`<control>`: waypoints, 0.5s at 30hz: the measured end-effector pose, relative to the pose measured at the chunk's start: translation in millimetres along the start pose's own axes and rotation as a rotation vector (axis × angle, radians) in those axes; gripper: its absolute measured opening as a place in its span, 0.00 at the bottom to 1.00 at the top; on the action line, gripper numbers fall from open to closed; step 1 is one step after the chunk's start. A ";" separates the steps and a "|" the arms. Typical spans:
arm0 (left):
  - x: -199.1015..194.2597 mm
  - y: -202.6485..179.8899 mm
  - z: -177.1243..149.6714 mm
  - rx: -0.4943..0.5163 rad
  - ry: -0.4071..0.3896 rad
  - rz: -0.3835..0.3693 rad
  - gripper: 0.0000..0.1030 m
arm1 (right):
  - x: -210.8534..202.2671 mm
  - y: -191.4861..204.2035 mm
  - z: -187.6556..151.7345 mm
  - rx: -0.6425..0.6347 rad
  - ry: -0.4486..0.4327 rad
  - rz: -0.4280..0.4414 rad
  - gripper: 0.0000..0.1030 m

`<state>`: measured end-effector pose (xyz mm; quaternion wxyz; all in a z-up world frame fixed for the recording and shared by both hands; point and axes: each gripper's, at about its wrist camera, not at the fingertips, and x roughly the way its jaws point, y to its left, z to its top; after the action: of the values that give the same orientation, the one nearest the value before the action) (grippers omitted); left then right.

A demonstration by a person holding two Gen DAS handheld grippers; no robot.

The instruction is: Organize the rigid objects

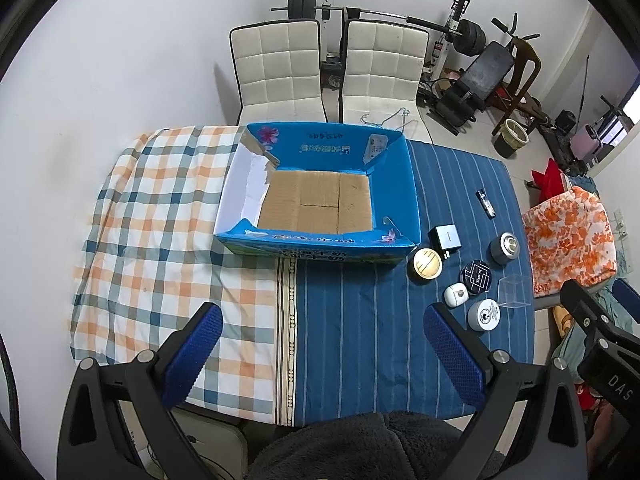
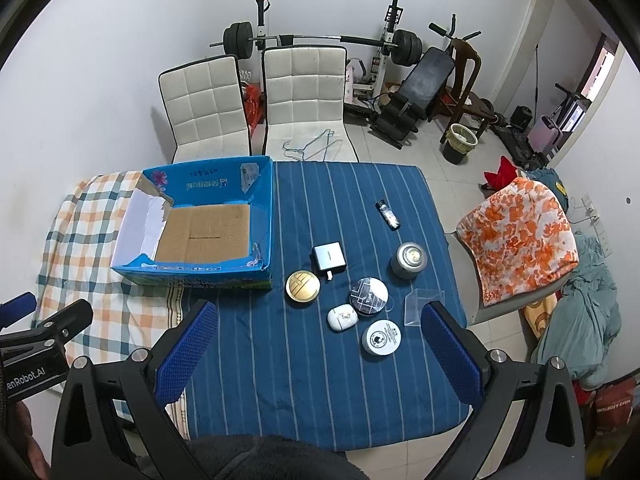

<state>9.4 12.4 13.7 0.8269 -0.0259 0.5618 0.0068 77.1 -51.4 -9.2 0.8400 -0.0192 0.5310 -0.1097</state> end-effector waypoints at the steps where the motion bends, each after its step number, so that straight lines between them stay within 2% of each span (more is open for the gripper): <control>1: -0.3 1.5 0.5 -0.001 -0.002 0.000 1.00 | -0.2 1.6 1.3 -0.001 0.002 -0.002 1.00; 15: 0.3 1.6 4.8 0.007 -0.004 -0.001 1.00 | -2.4 2.1 4.1 0.003 -0.003 -0.002 1.00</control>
<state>13.9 14.3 15.2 0.8280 -0.0235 0.5602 0.0045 80.2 -49.2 -5.6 0.8408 -0.0189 0.5294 -0.1114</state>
